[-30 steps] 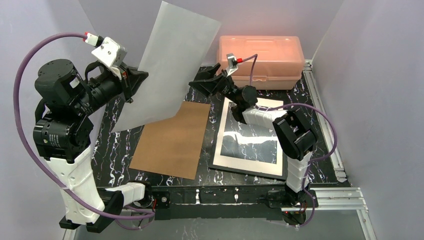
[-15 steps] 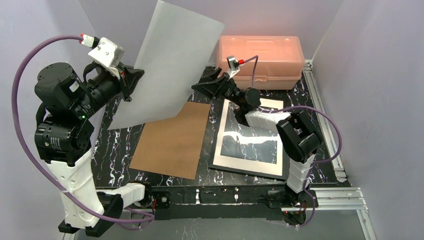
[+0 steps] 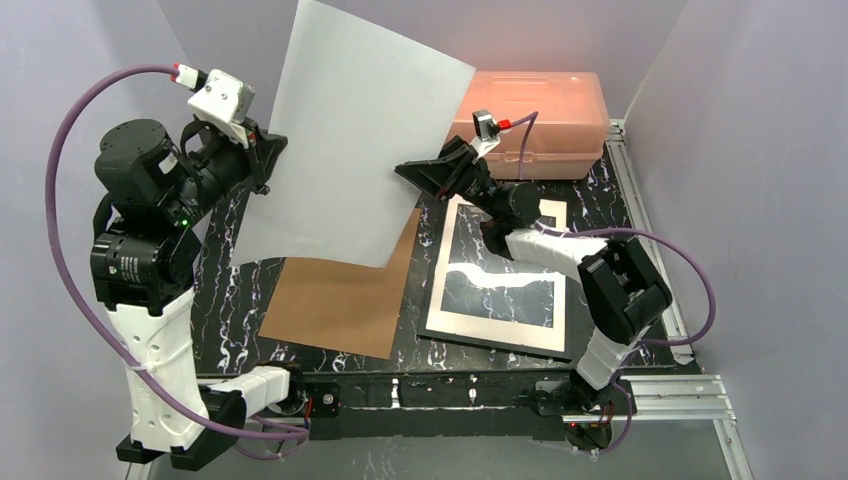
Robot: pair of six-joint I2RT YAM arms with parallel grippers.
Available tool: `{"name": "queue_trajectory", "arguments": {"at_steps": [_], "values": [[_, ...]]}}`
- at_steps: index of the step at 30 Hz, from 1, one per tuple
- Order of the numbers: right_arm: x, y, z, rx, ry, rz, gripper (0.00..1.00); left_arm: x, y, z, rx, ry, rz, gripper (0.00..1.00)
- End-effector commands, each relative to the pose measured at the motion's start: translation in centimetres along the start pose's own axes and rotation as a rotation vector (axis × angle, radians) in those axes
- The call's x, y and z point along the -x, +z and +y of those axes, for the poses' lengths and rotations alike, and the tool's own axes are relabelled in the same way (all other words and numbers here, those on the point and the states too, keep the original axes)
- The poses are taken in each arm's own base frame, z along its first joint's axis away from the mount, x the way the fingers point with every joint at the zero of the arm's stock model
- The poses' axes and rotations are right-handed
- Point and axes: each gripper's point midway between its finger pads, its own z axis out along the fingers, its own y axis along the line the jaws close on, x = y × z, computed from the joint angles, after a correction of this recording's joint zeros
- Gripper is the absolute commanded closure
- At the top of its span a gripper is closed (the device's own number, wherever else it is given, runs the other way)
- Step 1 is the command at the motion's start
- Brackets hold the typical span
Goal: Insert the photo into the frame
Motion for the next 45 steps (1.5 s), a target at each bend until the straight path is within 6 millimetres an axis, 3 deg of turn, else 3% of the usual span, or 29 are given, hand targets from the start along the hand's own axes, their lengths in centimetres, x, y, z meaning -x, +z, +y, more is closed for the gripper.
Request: {"name": "queue_trajectory", "arguments": {"at_steps": [1,3,5,10,11,13,16,17,20,29,32,38,45], "values": [[3.7,-0.8,7.7,0.234,-0.164,-0.126,0.72,0.2,-0.2,0.6,0.037,0.034,-0.024,1.00],[3.7,-1.1,7.7,0.209,-0.151,-0.124,0.80,0.0,0.0,0.8,0.043,0.029,-0.020,1.00],[3.4,-1.2,7.3,0.160,-0.117,-0.101,0.97,-0.2,0.2,0.9,0.049,0.018,-0.013,1.00],[2.9,-2.0,6.9,0.009,-0.108,-0.033,0.99,-2.6,1.5,1.2,0.056,-0.045,0.064,1.00],[2.9,-2.1,6.8,-0.030,-0.113,-0.013,0.99,-3.6,1.9,1.0,0.038,-0.062,0.098,0.96],[1.7,-2.7,4.5,-0.201,-0.075,0.089,0.99,-5.7,2.8,0.4,-0.007,-0.099,0.175,0.63],[0.7,-4.3,2.5,-0.433,-0.052,0.239,0.99,-9.6,4.0,-0.4,-0.063,-0.158,0.328,0.30],[0.6,-5.1,2.0,-0.509,-0.042,0.284,0.99,-11.0,4.3,-0.5,-0.075,-0.179,0.381,0.20],[-0.6,-8.5,1.1,-0.720,0.005,0.457,0.99,-15.1,5.0,-0.9,-0.103,-0.213,0.512,0.03],[-1.5,-24.1,-2.0,-1.270,0.189,0.724,0.99,-22.2,6.2,-1.0,-0.148,-0.169,0.639,0.02],[-1.5,-28.0,-2.4,-1.376,0.187,0.773,0.99,-23.6,6.1,-1.0,-0.157,-0.151,0.669,0.02],[-1.4,-32.2,-3.7,-1.507,0.161,0.885,0.99,-24.3,5.6,-1.8,-0.197,-0.147,0.680,0.02],[0.6,-33.3,-5.1,-1.579,0.057,0.956,0.99,-24.2,5.0,-2.3,-0.224,-0.139,0.668,0.02]]}}
